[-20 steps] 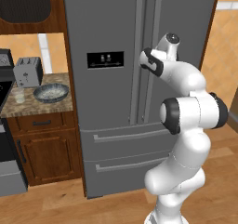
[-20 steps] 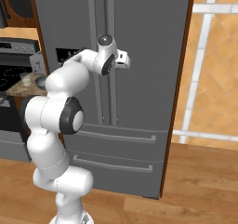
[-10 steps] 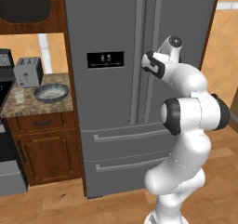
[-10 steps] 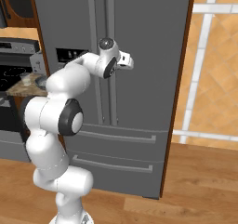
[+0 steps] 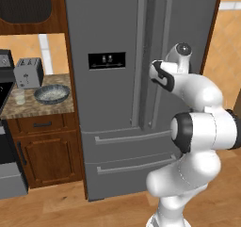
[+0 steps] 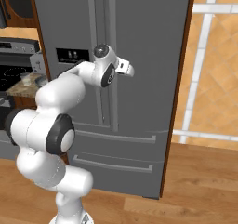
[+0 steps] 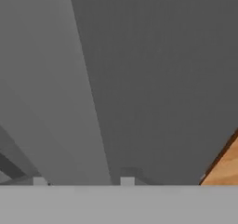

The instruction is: Grab a lemon wedge from the fridge and one ice cube from the ice bowl, and put them in the glass of lemonade.

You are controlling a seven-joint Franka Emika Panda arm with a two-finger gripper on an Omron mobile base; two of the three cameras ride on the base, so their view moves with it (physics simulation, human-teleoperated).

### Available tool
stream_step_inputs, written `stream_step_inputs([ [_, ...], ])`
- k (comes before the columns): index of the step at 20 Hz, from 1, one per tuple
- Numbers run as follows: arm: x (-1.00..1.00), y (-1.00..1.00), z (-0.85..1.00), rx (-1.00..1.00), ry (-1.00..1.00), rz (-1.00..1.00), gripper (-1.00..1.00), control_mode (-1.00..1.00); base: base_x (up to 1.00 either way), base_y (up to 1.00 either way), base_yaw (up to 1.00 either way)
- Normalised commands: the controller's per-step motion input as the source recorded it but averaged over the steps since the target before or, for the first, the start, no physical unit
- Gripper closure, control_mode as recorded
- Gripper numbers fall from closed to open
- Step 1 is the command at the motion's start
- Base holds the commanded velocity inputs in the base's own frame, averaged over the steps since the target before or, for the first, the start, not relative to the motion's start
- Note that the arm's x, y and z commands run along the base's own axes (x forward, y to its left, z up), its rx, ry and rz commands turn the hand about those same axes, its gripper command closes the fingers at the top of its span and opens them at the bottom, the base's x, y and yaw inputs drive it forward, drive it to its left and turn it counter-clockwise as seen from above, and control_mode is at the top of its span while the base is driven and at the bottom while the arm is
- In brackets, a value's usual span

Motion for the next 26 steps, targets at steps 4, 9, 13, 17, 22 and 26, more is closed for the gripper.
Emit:
stream_step_inputs([
  [4,-0.70,-1.00,0.04,0.02,-0.04,-0.15,1.00,-1.00,0.00,0.00,0.00],
  [9,-0.61,-0.98,0.17,0.04,0.00,-0.17,1.00,-1.00,0.00,0.00,0.00],
  [13,-0.78,-1.00,0.19,0.08,0.00,-0.21,1.00,-1.00,0.00,0.00,0.00],
  [17,-0.80,-1.00,0.24,0.11,0.00,-0.21,1.00,-1.00,0.00,0.00,0.00],
  [22,-0.73,-0.99,0.23,0.11,0.00,-0.22,1.00,-1.00,0.00,0.00,0.00],
  [26,-0.24,-0.75,0.06,0.05,0.00,-0.22,1.00,-1.00,0.00,0.00,0.00],
])
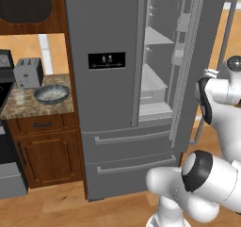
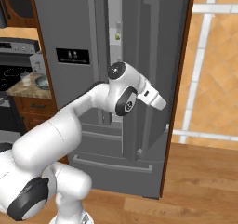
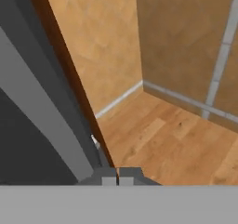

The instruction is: Grab a lemon wedge from the fridge and one ice cube from the ice bowl, and put them in the glass of lemonade.

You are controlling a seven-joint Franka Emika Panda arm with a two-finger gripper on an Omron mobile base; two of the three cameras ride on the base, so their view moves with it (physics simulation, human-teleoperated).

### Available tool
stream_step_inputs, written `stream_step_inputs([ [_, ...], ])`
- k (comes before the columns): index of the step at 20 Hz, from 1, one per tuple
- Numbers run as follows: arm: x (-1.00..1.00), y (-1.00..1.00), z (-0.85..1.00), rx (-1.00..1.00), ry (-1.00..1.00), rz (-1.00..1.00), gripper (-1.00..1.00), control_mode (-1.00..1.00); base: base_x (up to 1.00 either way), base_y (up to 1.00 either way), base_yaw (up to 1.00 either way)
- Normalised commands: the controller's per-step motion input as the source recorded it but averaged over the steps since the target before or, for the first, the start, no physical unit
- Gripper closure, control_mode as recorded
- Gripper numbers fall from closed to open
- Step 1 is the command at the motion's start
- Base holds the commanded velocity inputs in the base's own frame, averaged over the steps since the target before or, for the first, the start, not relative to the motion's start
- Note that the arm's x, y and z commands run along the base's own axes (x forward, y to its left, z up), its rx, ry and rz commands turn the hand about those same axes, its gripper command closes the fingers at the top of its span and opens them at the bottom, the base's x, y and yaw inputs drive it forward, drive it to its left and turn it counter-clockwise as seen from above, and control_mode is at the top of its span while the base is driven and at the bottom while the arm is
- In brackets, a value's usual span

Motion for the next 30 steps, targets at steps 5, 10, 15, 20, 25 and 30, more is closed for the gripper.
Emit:
stream_step_inputs([
  [5,-0.05,-0.32,0.03,0.02,0.02,-0.11,1.00,-1.00,0.00,0.00,0.00],
  [10,-0.57,0.06,0.35,0.01,-0.01,0.00,-1.00,-1.00,0.00,0.00,0.00],
  [15,-0.55,0.28,0.40,0.00,-0.02,0.00,-1.00,-1.00,0.00,0.00,0.00],
  [20,-0.29,0.93,0.75,-0.06,0.02,0.06,-1.00,-1.00,0.00,0.00,0.00],
  [25,0.10,1.00,0.53,-0.32,0.24,0.15,-1.00,-1.00,0.00,0.00,0.00],
  [30,0.40,0.97,0.00,-0.43,0.19,0.10,-1.00,-1.00,0.00,0.00,0.00],
])
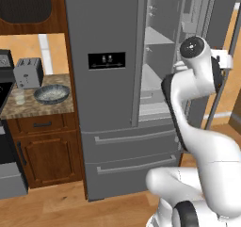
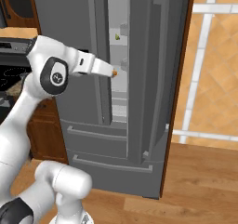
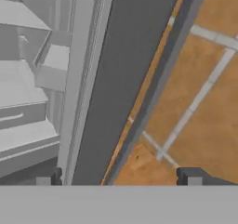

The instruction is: Grab a lemon wedge from the fridge and one ice cube from the ice bowl, and put them in the glass of lemonade.

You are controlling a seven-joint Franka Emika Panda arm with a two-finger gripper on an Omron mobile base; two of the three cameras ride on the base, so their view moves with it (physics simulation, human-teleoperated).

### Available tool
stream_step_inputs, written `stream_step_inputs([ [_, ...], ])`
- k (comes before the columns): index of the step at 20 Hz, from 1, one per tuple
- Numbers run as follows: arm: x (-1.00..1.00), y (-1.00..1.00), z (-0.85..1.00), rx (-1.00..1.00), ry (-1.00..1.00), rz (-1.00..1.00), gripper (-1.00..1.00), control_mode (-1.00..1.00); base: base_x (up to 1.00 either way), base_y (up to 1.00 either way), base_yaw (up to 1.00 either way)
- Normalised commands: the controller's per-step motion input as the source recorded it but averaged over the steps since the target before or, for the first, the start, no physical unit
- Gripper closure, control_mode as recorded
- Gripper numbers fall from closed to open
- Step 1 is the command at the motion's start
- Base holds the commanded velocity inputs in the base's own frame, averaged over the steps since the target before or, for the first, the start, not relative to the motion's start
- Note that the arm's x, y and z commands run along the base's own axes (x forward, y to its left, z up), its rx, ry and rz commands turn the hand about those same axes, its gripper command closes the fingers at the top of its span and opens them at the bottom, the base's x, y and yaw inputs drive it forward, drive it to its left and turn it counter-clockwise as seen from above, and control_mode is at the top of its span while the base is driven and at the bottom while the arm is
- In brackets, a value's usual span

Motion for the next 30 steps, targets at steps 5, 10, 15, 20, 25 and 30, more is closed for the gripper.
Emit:
stream_step_inputs([
  [5,0.89,0.51,-0.22,-0.23,0.13,0.00,-1.00,-1.00,0.00,0.00,0.00],
  [10,0.78,0.11,0.07,-0.17,0.22,0.00,-1.00,-1.00,0.00,0.00,0.00],
  [15,0.28,-0.25,0.00,-0.04,0.07,0.00,-1.00,-1.00,0.00,0.00,0.00],
  [20,0.55,-0.31,0.00,-0.02,0.09,0.00,-1.00,-1.00,0.00,0.00,0.00],
  [25,0.54,-0.22,0.00,-0.02,0.12,0.02,-1.00,-1.00,0.00,0.00,0.00],
  [30,0.10,-0.46,0.00,0.00,0.02,0.00,-1.00,-1.00,0.00,0.00,0.00],
])
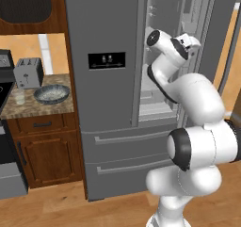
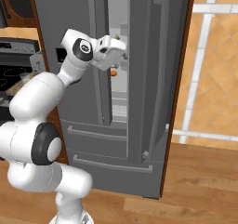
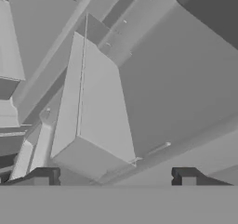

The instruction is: Grab a lemon wedge from the fridge and one ice cube from the ice bowl, and put them in the glass of lemonade.

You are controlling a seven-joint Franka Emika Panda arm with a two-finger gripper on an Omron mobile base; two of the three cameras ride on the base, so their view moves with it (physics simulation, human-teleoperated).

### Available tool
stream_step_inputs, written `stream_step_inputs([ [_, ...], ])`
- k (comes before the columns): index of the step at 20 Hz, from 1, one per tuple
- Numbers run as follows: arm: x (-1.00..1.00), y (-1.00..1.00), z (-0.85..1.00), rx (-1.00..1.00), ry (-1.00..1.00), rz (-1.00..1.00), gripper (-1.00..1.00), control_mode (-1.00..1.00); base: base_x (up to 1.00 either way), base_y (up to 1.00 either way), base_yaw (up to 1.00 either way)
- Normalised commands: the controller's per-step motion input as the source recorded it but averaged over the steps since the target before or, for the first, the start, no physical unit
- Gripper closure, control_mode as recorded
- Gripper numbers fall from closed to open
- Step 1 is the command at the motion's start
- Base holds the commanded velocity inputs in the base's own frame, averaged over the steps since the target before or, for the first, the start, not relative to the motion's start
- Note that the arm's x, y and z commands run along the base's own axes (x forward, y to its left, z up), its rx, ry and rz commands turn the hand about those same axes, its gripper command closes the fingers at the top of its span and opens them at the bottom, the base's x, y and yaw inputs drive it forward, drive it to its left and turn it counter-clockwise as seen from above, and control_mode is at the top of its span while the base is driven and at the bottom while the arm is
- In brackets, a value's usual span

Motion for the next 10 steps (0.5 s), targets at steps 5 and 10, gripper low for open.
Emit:
stream_step_inputs([
  [5,-0.03,-0.70,0.00,0.00,0.00,0.00,-1.00,-1.00,0.00,0.00,0.00],
  [10,0.00,-0.68,0.00,0.00,0.00,0.00,-1.00,-1.00,0.00,0.00,0.00],
])
